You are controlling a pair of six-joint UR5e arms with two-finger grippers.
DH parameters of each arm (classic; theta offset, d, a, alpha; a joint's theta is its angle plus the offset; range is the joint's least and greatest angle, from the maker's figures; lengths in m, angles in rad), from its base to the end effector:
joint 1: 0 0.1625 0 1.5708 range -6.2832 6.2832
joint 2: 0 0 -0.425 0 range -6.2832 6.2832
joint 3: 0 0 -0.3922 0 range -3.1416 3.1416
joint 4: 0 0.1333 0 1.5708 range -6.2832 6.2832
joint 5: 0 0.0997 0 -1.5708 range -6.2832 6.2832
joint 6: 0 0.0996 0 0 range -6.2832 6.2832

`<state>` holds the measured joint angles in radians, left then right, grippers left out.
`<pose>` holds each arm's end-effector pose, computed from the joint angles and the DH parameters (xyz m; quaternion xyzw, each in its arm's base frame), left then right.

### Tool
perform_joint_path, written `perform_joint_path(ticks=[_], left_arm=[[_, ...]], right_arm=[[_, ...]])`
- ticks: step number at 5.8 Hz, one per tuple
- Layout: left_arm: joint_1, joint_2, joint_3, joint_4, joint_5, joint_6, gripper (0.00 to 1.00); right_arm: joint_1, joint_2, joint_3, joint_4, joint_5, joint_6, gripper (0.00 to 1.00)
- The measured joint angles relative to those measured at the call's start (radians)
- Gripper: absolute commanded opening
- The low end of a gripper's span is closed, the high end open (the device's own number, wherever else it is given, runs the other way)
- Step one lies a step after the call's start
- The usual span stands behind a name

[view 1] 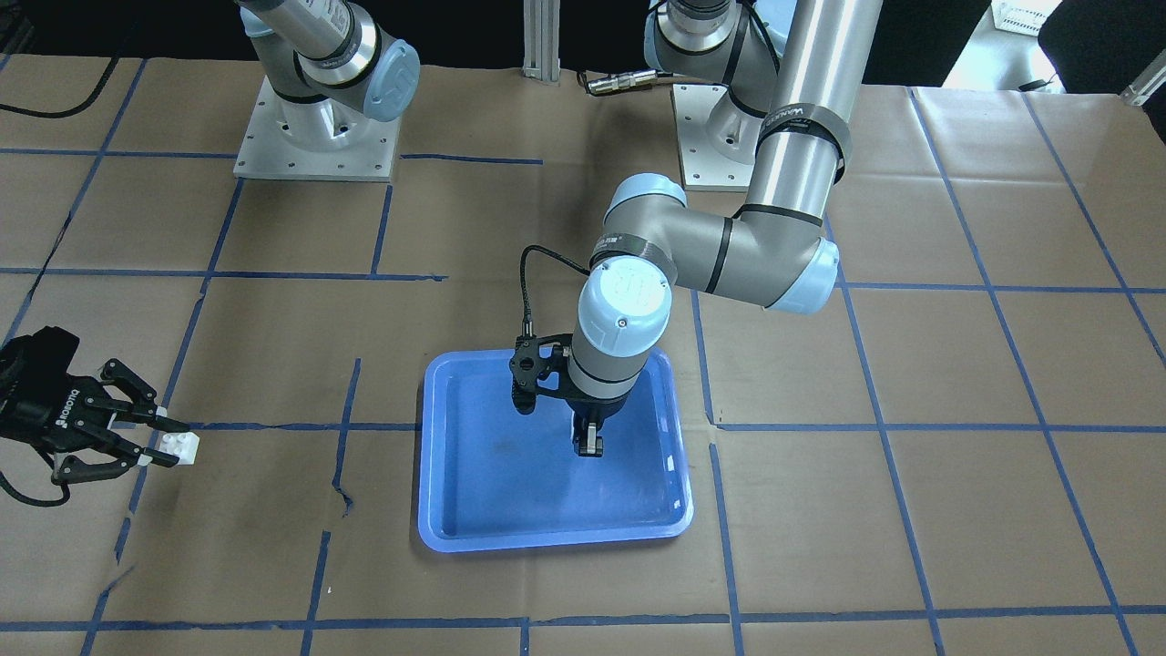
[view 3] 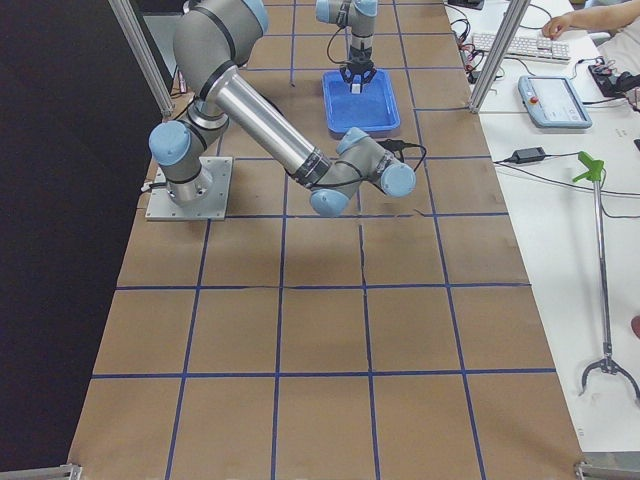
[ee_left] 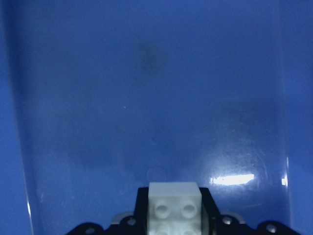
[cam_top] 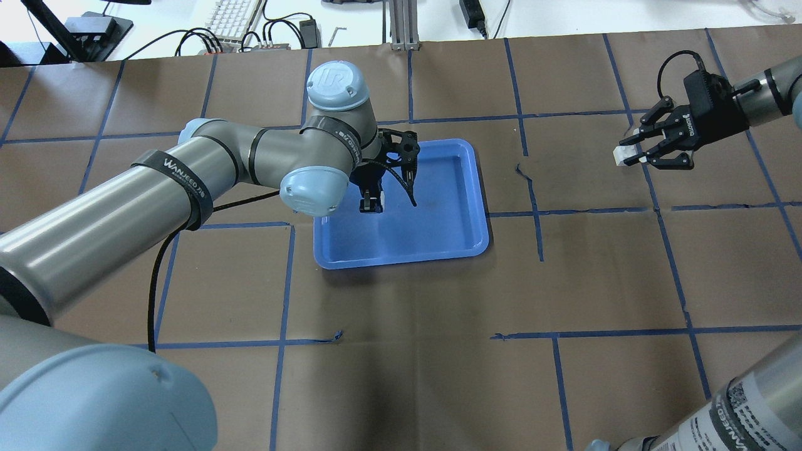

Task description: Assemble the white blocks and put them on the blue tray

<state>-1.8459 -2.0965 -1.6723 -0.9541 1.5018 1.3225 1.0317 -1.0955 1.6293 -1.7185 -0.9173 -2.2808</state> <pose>-0.3059 -0.5677 0.1995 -0.7160 -0.6973 0.0127 0.0325 -0.1389 -0.6099 0.2300 -0.6713 0.6459 -0.2818 0.2298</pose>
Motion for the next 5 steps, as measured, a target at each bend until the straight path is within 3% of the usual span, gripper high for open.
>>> perform_joint_path(ticks=[2, 3, 4, 5], left_arm=[[-0.024, -0.016, 0.000, 0.001, 0.002, -0.033, 0.09], [-0.027, -0.023, 0.000, 0.002, 0.003, -0.036, 0.45], [-0.028, -0.031, 0.000, 0.006, 0.003, -0.038, 0.69], [-0.029, -0.038, 0.001, 0.011, 0.003, -0.038, 0.77]], right_arm=[[0.001, 0.000, 0.006, -0.001, 0.001, 0.000, 0.26], [0.001, 0.000, 0.008, -0.001, 0.001, 0.000, 0.26], [0.001, 0.000, 0.009, -0.001, 0.001, 0.000, 0.26], [0.001, 0.000, 0.012, -0.002, 0.001, 0.000, 0.26]])
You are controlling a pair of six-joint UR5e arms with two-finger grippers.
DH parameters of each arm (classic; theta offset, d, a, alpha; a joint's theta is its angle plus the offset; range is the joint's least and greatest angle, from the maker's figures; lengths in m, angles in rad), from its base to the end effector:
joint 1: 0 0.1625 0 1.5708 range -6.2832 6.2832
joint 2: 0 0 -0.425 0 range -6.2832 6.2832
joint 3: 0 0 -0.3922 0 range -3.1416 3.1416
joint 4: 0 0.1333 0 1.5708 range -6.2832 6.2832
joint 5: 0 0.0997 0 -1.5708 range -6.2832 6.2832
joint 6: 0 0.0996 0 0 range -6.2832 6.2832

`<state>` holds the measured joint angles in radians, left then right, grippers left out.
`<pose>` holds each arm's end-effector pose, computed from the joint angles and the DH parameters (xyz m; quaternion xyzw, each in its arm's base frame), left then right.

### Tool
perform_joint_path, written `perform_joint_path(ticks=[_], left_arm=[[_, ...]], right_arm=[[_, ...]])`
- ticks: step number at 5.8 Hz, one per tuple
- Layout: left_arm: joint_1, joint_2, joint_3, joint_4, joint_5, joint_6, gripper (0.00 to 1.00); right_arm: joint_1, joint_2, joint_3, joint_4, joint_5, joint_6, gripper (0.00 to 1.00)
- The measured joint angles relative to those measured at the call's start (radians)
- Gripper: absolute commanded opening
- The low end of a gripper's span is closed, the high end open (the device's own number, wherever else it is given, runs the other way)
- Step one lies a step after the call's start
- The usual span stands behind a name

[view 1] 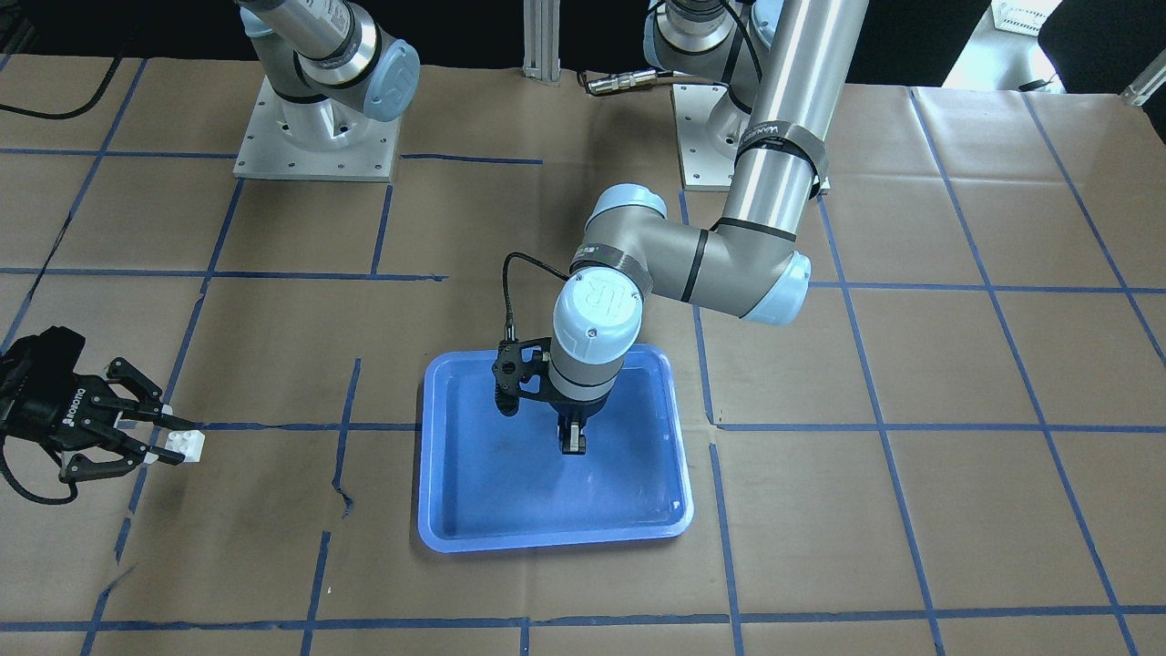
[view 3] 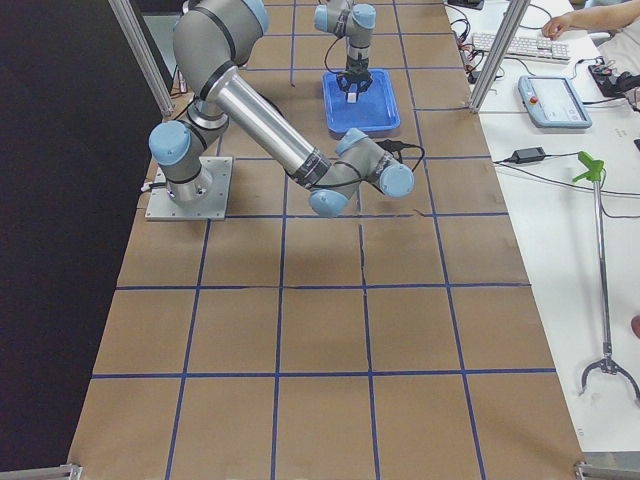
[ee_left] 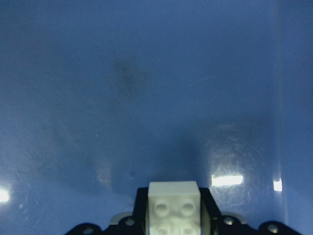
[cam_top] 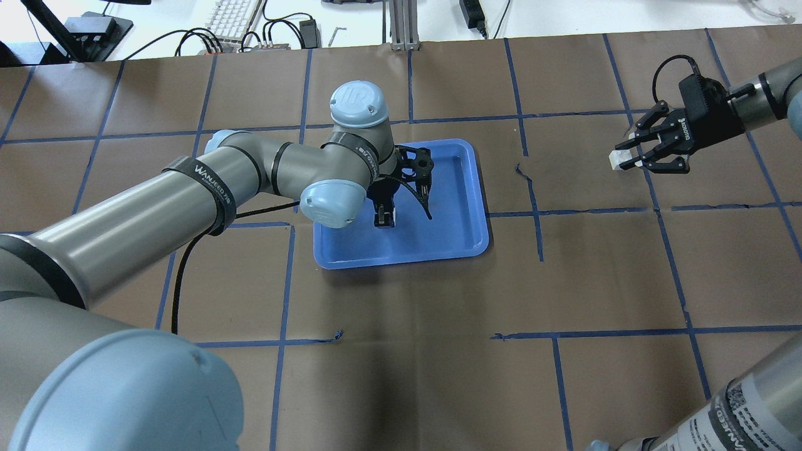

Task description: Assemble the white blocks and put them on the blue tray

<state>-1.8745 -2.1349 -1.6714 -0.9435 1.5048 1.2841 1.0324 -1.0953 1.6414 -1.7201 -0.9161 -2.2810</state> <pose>-0.3224 -0.5611 0.1767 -0.7121 -0.7010 -0.0010 0.0379 -0.1366 -0.6070 0.2253 -0.6695 0.6462 -0.2812 0.2348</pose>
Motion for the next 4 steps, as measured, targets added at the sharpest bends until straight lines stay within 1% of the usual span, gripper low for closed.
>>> perform_joint_path(ticks=[1, 2, 3, 4], left_arm=[[0.000, 0.001, 0.004, 0.001, 0.000, -0.001, 0.80], [0.003, 0.018, 0.013, -0.008, 0.001, -0.002, 0.80], [0.011, 0.063, 0.023, -0.043, 0.000, -0.006, 0.80], [0.029, 0.142, 0.039, -0.145, 0.000, -0.019, 0.82]], right_arm=[[0.000, 0.000, 0.003, -0.001, 0.000, 0.000, 0.26], [0.000, 0.000, 0.004, -0.001, 0.000, 0.000, 0.26], [0.000, 0.000, 0.004, 0.000, 0.000, 0.000, 0.26], [0.001, -0.001, 0.005, 0.001, 0.001, 0.000, 0.27]])
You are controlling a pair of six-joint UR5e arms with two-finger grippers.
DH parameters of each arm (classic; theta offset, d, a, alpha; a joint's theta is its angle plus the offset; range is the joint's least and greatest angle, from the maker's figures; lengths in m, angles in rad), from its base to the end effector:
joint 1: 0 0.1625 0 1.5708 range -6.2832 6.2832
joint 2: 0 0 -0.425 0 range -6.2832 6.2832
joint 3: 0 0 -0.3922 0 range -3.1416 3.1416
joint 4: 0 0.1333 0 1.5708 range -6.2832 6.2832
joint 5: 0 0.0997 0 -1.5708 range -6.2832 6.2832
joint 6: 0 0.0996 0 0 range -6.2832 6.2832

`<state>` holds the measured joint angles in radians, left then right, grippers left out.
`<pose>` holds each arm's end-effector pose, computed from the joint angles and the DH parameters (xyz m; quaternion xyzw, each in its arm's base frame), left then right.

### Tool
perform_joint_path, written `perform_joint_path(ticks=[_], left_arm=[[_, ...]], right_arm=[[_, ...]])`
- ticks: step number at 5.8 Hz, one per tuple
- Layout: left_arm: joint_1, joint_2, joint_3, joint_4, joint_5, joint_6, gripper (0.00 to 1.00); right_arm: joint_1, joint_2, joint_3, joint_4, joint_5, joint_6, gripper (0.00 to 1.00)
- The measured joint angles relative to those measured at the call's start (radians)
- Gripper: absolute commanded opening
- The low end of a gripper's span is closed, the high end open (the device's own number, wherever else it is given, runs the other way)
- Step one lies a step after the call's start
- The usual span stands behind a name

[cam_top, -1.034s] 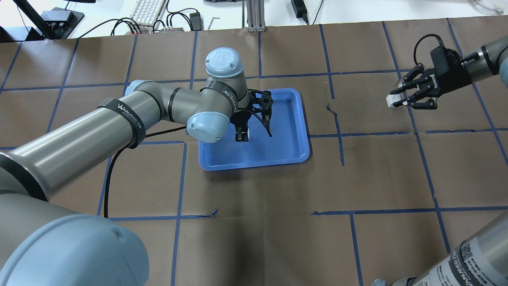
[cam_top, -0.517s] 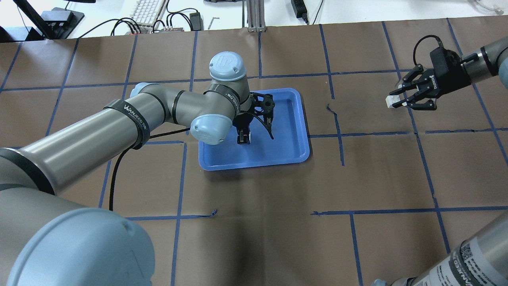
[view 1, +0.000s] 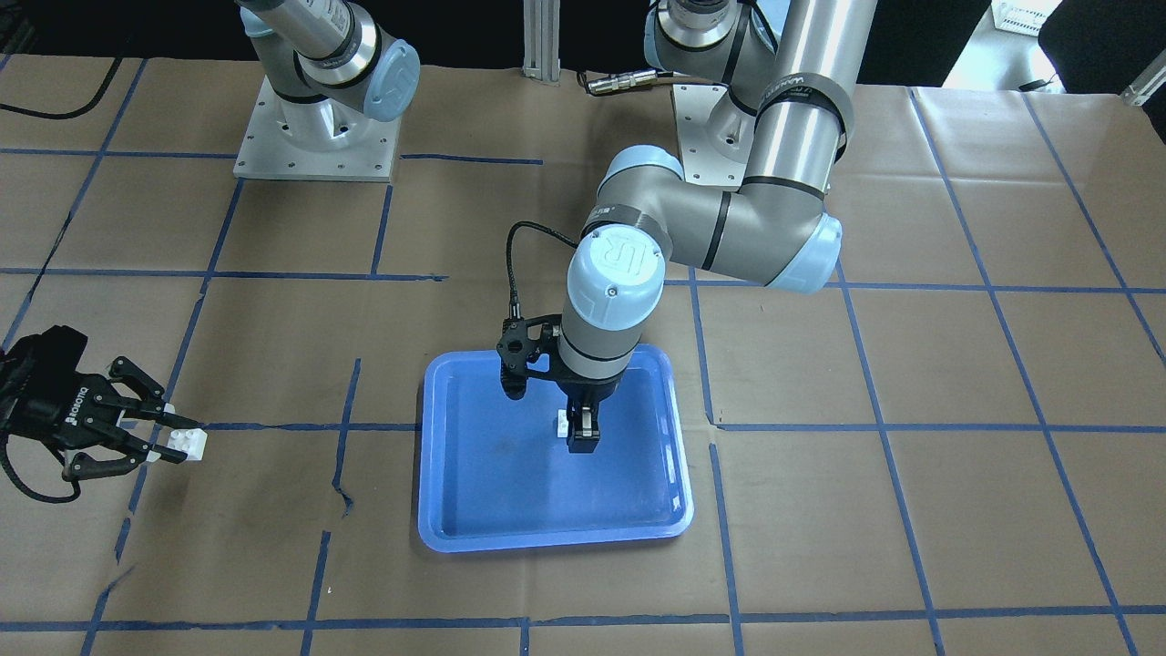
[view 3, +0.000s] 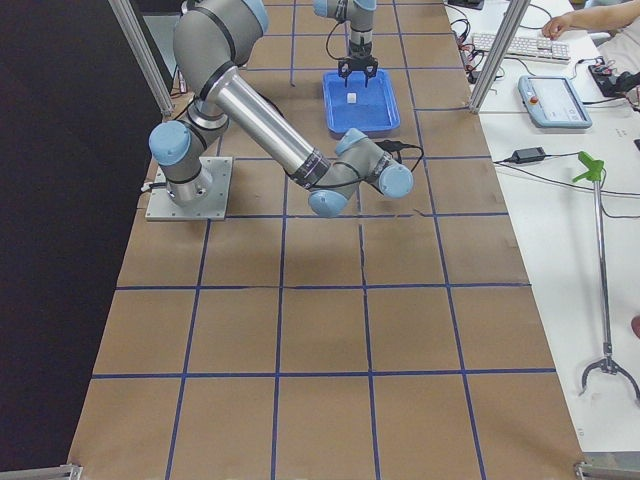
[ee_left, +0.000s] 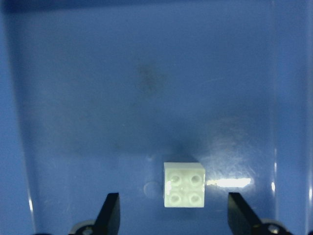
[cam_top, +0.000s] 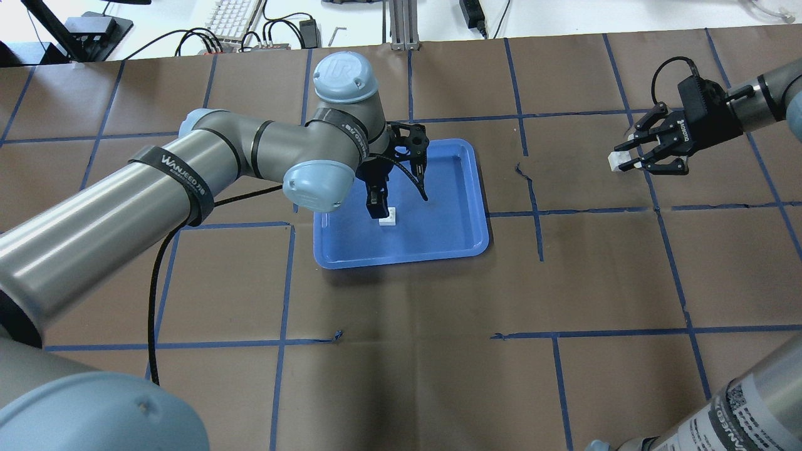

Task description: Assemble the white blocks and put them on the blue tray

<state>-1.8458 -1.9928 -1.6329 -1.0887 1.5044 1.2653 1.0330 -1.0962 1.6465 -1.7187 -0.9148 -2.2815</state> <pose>-0.3032 -0.5594 0.2681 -0.6958 -0.7174 0.0149 0.0297 -0.1352 -0.6056 0.2238 -0.6687 0.6461 -0.2812 0.2374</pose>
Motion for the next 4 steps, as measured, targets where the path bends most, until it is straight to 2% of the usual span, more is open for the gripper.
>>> perform_joint_path(ticks=[2, 3, 4], left_arm=[[0.089, 0.201, 0.094, -0.406, -0.023, -0.020, 0.85], [0.127, 0.272, 0.133, -0.568, -0.033, -0.025, 0.85], [0.158, 0.318, 0.146, -0.654, -0.034, -0.078, 0.98]], right_arm=[[0.054, -0.022, 0.032, -0.001, 0.071, 0.015, 0.27], [0.123, -0.049, 0.057, -0.016, 0.113, 0.057, 0.27], [0.200, -0.062, 0.078, -0.062, 0.158, 0.120, 0.27]])
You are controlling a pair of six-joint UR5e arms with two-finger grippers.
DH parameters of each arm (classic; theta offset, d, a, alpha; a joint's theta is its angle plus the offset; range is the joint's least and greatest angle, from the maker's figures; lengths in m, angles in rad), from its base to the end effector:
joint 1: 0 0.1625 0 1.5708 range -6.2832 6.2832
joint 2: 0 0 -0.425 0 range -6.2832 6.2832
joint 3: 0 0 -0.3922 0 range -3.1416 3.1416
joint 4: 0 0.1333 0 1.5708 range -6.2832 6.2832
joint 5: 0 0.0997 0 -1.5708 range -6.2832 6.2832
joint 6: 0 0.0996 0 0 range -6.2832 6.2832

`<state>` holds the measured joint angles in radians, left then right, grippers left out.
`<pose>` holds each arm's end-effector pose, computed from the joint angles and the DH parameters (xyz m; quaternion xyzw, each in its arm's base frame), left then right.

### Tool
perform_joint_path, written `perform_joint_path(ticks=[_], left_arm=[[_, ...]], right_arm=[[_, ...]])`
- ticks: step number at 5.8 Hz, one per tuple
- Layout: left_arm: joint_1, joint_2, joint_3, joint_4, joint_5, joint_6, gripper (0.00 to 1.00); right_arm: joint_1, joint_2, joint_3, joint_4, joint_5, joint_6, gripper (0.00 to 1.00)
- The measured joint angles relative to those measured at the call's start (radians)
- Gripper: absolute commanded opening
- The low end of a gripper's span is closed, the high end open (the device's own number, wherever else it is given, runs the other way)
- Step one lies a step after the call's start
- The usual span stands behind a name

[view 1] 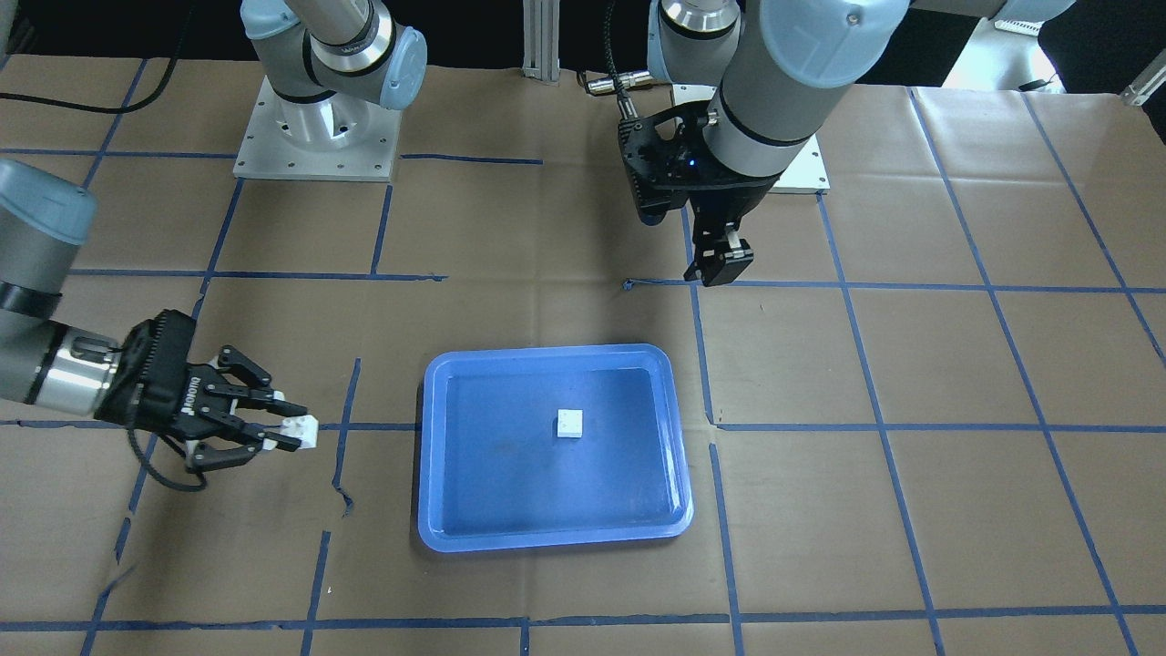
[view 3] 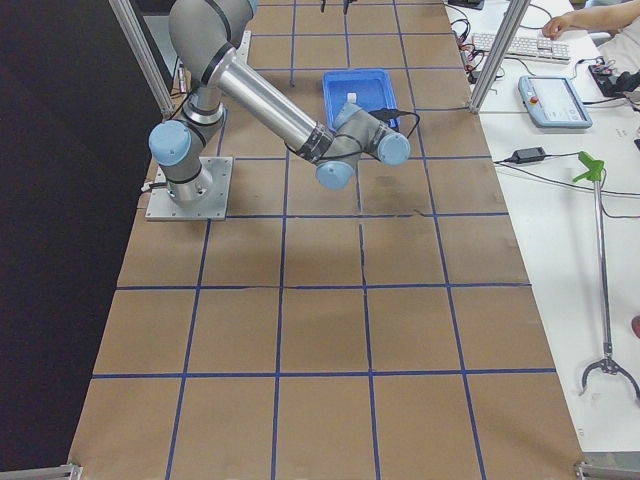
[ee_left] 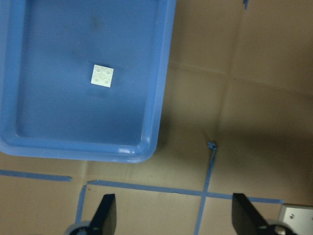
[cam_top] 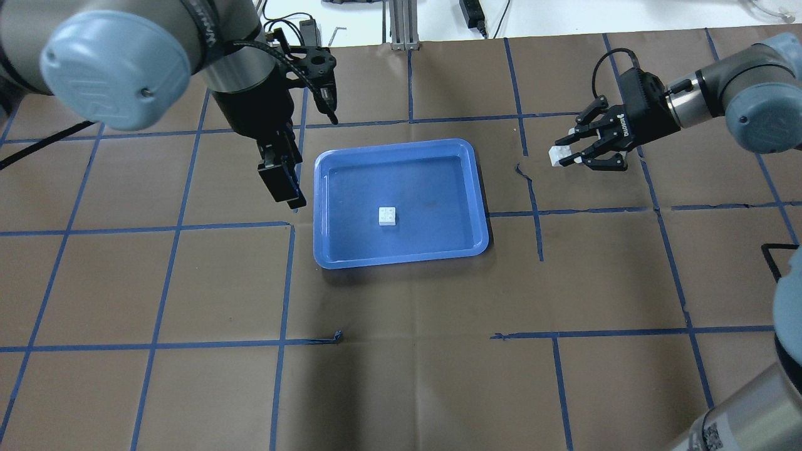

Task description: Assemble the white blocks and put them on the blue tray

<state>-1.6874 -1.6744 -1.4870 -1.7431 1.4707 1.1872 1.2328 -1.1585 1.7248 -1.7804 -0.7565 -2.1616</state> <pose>-0.2022 -0.4949 0.4611 -0.5993 -0.7932 -0.0570 0.0917 0.0048 -0.6068 0.2426 -0.6714 0.6089 -0.3184 0.2775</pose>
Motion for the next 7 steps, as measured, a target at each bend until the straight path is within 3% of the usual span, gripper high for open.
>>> perform_joint_path(ticks=[1, 3, 5, 7], left_arm=[[0.024, 0.039, -0.005, -0.023, 0.000, -0.149, 0.99], [0.039, 0.084, -0.018, 0.103, 0.025, -0.593, 0.99], [0.037, 0.099, -0.023, 0.199, 0.116, -0.977, 0.99], [0.035, 0.114, -0.021, 0.213, 0.132, -1.246, 0.99]], right_arm=[[0.078, 0.000, 0.028, -0.090, 0.036, 0.072, 0.27], [0.214, 0.014, 0.103, -0.328, 0.084, 0.244, 0.27], [0.290, 0.077, 0.134, -0.490, 0.090, 0.344, 0.27], [0.353, 0.149, 0.137, -0.686, 0.052, 0.589, 0.27]])
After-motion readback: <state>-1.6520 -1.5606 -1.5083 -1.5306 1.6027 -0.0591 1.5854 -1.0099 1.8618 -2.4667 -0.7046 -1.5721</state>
